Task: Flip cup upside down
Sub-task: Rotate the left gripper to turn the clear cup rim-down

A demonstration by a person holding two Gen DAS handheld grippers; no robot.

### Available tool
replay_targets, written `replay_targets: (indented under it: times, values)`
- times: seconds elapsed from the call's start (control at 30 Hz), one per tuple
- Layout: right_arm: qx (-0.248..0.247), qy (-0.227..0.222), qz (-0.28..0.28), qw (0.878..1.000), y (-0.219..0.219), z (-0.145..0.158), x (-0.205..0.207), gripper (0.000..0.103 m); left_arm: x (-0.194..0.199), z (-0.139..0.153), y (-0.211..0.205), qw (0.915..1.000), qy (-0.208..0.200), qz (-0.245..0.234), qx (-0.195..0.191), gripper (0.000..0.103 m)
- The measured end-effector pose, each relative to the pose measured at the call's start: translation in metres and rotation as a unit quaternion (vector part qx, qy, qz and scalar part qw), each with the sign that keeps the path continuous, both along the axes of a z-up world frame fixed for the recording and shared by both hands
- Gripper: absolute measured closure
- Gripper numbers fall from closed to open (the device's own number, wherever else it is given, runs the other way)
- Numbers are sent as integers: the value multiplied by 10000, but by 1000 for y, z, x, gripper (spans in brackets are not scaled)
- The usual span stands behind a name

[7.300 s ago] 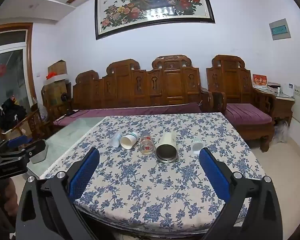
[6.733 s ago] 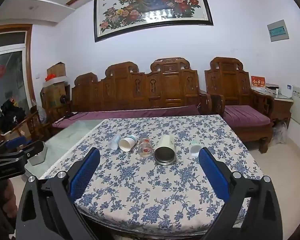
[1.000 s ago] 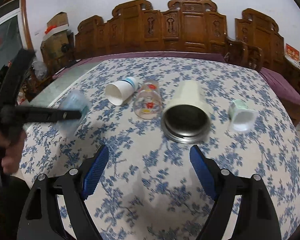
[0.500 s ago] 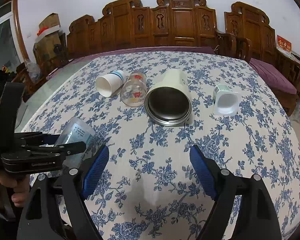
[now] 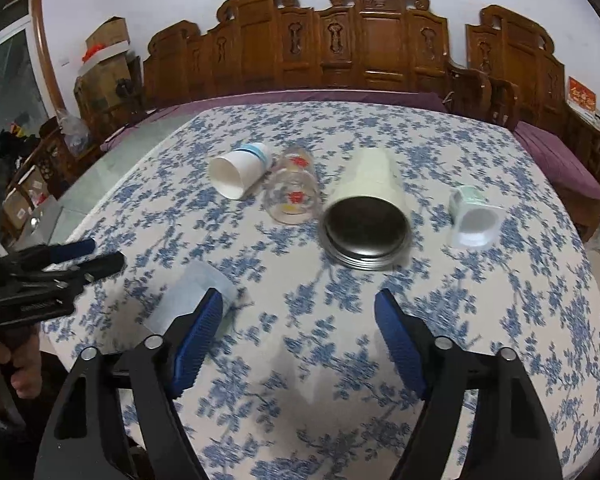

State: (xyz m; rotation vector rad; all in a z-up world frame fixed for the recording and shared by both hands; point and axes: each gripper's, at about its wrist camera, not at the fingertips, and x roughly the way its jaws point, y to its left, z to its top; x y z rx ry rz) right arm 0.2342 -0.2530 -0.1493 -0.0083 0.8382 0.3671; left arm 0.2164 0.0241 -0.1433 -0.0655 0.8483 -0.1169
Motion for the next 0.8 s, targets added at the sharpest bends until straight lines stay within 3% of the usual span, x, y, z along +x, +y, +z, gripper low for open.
replay_targets:
  times: [0.1,0.17,0.33,0.67,0.8]
  values:
    - [88,149,119,9998,12,1,10,26,-10,15,16,9986,-409,269,219,8]
    - [155,268,204,9993,22,1,15,26,-16,21,25,9961,-642,422,442,8]
    - [224,783,492,9955,52,-9,33,26,-19,19,43,9927,-751,622,715,8]
    - [384,2302,691,9699,97,-56,61,32,-18,3,56,9950,-606,587,542,8]
    - [494,2621,573,9621,99,-65,72,32,-17,0,56,9958,-563,562,457,8]
